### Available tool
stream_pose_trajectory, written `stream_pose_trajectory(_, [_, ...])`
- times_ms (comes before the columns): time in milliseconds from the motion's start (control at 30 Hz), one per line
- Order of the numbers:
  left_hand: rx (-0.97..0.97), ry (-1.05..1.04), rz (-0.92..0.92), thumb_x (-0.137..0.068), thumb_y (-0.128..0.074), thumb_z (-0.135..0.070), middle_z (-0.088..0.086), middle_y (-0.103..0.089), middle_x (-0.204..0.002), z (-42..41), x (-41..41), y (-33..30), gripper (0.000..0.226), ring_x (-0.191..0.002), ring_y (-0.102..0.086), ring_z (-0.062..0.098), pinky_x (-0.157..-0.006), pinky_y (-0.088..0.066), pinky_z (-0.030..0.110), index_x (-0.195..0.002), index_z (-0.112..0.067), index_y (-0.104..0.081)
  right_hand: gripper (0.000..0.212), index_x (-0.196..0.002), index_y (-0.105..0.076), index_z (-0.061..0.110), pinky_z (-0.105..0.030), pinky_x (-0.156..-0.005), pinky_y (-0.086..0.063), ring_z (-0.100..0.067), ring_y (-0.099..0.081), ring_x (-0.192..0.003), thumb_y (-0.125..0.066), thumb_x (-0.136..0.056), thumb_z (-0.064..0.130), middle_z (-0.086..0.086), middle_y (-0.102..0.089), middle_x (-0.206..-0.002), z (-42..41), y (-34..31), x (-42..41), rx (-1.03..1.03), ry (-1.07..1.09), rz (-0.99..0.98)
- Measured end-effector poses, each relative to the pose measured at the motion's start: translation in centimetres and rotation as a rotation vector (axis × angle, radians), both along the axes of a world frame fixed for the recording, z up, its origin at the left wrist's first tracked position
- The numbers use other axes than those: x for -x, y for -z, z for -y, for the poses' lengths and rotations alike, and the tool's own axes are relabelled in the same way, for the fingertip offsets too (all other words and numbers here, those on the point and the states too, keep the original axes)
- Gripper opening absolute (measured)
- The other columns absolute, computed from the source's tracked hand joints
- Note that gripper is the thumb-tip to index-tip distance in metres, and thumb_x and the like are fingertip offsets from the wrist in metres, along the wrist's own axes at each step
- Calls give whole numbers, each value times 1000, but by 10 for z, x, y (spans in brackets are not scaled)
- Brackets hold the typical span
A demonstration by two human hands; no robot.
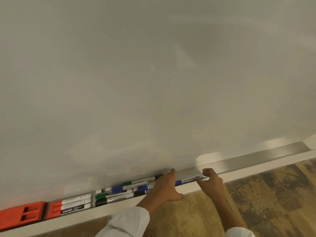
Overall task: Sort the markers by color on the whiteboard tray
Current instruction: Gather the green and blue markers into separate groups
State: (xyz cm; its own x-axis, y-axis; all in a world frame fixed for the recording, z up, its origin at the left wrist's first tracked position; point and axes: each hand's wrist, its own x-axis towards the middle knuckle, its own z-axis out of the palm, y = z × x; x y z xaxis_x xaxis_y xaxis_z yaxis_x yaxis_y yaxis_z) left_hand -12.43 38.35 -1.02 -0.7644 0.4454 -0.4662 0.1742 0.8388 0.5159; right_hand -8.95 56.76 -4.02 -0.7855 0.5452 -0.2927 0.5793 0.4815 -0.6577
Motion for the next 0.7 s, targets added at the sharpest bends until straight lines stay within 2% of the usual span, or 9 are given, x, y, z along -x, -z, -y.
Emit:
stream_pose_trajectory(67, [-45, -36, -47, -70, -75, -45, 3, -56, -122, 7, -5, 1, 77, -109, -57, 23, -87, -50, 34, -131, -19, -35, 45, -117, -57, 11, -26, -73, -44, -26, -66, -91, -74, -77, 17, -8, -65, -118, 1, -4, 0, -8, 12, -14])
stream_pose_trajectory(133, [-121, -145, -92, -71, -73, -47, -1, -55, -120, 19, -12, 3, 66, -107, -56, 18, -87, -49, 32, -123, -22, -41, 42, -116, -57, 12, -25, -72, -48, -22, -68, -89, -72, -77, 14, -5, -65, -118, 8, -9, -1, -1, 12, -63])
stream_pose_trajectory(233, [-154, -361, -132, -72, -74, -47, -7, -55, -117, 46, -23, 9, 58, -102, -54, 9, -85, -49, 24, -118, -27, -44, 35, -108, -59, 16, -6, -55, -47, -8, -67, -77, -74, -77, 9, 0, -68, -106, 32, -11, -3, 50, -76, -109])
stream_pose_trajectory(333, [-84, -495, -124, -73, -74, -48, -8, -54, -119, 68, -32, 14, 61, -102, -55, 10, -87, -51, 24, -119, -27, -41, 37, -106, -57, 20, -2, -50, -45, 2, -63, -74, -77, -75, 14, 4, -68, -99, 66, -4, -4, 130, -196, -81])
stream_pose_trajectory(500, [-28, -616, -37, -73, -73, -51, -6, -54, -125, 81, -41, 17, 69, -112, -55, 13, -92, -49, 26, -126, -25, -38, 45, -111, -55, 17, -3, -52, -44, 0, -62, -77, -78, -73, 19, 2, -65, -99, 96, 4, -3, 176, -266, -37])
stream_pose_trajectory(700, [-84, -719, 41, -72, -76, -47, -4, -54, -129, 79, -40, 21, 72, -117, -53, 17, -97, -47, 29, -129, -25, -37, 41, -108, -57, 17, -5, -55, -44, -4, -63, -81, -77, -71, 16, 0, -67, -96, 103, 9, -4, 218, -190, -73])
